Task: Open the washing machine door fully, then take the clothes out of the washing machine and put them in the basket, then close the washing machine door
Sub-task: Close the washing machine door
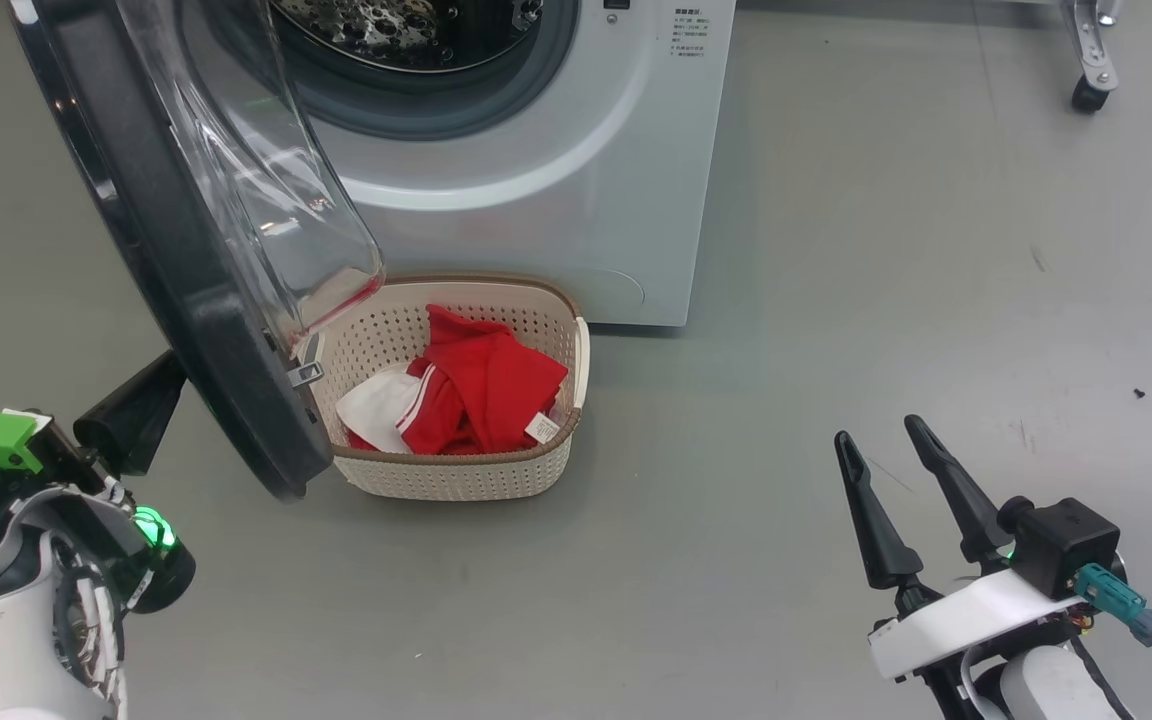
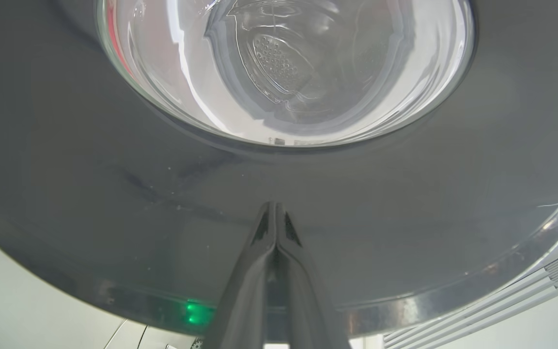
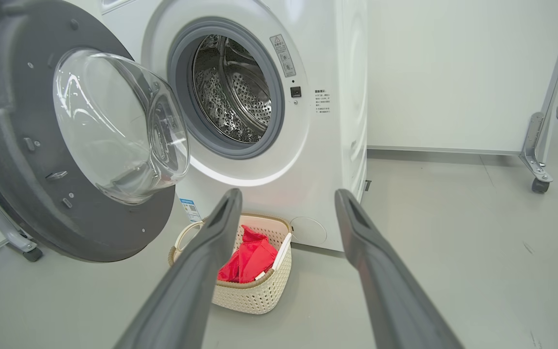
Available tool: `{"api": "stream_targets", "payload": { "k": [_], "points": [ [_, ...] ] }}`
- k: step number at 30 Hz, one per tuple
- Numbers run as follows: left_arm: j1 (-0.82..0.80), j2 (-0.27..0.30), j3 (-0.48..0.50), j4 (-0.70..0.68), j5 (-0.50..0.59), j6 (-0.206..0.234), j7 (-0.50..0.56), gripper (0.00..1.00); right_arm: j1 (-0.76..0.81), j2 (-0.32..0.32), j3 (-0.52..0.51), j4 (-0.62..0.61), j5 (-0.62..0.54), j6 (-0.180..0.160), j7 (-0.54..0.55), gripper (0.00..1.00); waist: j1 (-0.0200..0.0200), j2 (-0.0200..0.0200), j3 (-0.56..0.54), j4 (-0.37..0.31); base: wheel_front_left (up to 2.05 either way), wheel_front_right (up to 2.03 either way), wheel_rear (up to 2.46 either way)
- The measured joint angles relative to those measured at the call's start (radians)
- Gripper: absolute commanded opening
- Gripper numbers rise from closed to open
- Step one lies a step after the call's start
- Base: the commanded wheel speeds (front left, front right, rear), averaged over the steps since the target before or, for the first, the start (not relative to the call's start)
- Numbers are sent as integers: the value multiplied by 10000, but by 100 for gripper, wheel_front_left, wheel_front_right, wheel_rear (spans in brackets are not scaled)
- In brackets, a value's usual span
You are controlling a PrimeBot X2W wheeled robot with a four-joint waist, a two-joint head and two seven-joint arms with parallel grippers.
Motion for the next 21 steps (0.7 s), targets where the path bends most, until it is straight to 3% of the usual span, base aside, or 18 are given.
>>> {"api": "stream_targets", "payload": {
  "k": [21],
  "points": [
    [-43,15,-1014,-61,-2652,-2,-1400,0,-24,-31,-69,192,-25,0,0,100,0,0,285,-1088,0,0,0]
  ]
}}
